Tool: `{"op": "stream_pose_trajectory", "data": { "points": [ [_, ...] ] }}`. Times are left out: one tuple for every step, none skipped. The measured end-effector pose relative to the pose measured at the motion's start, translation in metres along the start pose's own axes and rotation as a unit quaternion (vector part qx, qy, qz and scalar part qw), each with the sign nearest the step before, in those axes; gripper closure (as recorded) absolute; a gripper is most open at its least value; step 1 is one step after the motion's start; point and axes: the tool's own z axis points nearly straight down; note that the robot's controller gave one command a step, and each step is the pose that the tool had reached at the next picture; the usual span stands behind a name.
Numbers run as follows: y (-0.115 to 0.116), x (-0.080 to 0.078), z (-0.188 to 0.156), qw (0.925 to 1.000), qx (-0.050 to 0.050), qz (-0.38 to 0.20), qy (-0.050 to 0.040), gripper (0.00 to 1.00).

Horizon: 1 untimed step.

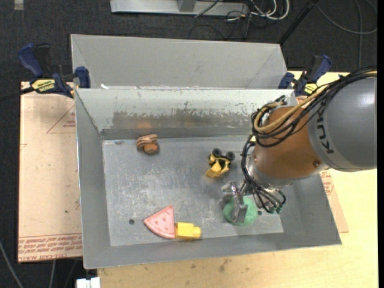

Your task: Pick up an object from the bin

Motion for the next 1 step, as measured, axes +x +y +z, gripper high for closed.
{"op": "stream_pose_trajectory", "data": {
  "points": [
    [0.0064, -0.0077, -0.0809, 1.0, 0.001, -0.003, -0.0004, 1.0]
  ]
}}
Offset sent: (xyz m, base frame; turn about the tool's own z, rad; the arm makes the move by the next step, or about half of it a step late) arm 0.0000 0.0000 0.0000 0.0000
